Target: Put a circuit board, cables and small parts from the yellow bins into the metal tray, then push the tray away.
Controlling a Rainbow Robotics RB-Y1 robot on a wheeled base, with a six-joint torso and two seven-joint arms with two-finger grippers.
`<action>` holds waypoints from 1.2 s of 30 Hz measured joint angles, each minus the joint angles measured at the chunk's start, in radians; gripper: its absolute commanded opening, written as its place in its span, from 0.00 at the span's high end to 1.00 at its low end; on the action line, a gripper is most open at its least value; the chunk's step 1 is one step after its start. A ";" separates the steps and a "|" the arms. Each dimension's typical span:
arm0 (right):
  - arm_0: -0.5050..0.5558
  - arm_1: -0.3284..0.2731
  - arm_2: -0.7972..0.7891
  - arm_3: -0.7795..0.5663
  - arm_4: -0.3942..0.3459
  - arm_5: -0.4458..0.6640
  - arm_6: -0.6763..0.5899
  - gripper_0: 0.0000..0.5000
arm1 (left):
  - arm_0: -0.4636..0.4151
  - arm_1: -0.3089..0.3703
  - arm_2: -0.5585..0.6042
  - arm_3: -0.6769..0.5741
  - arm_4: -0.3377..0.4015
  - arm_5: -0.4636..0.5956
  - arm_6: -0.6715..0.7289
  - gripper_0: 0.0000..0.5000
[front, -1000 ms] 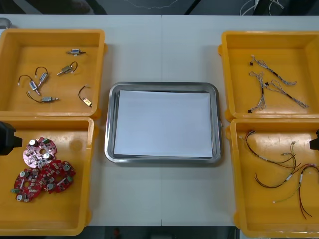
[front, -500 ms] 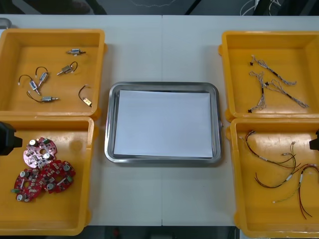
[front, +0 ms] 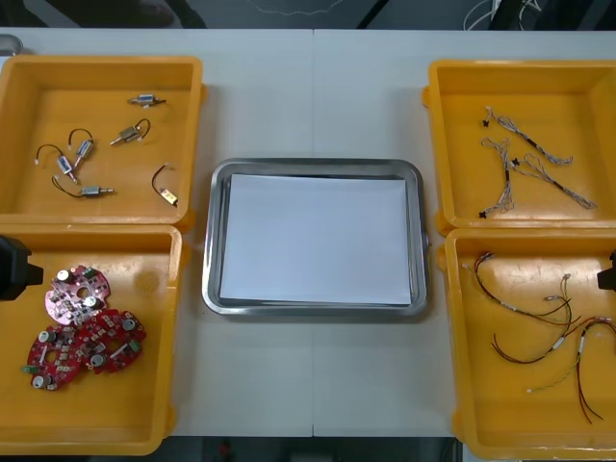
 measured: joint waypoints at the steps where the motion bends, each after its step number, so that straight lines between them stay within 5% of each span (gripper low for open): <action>1: 0.000 0.000 0.000 0.000 0.000 0.000 0.000 0.00 | 0.000 0.000 0.000 0.000 0.000 0.000 0.000 0.00; 36: 0.041 0.000 -0.001 0.009 0.014 0.000 0.000 0.00 | 0.013 0.001 0.000 0.004 0.000 0.000 -0.033 0.00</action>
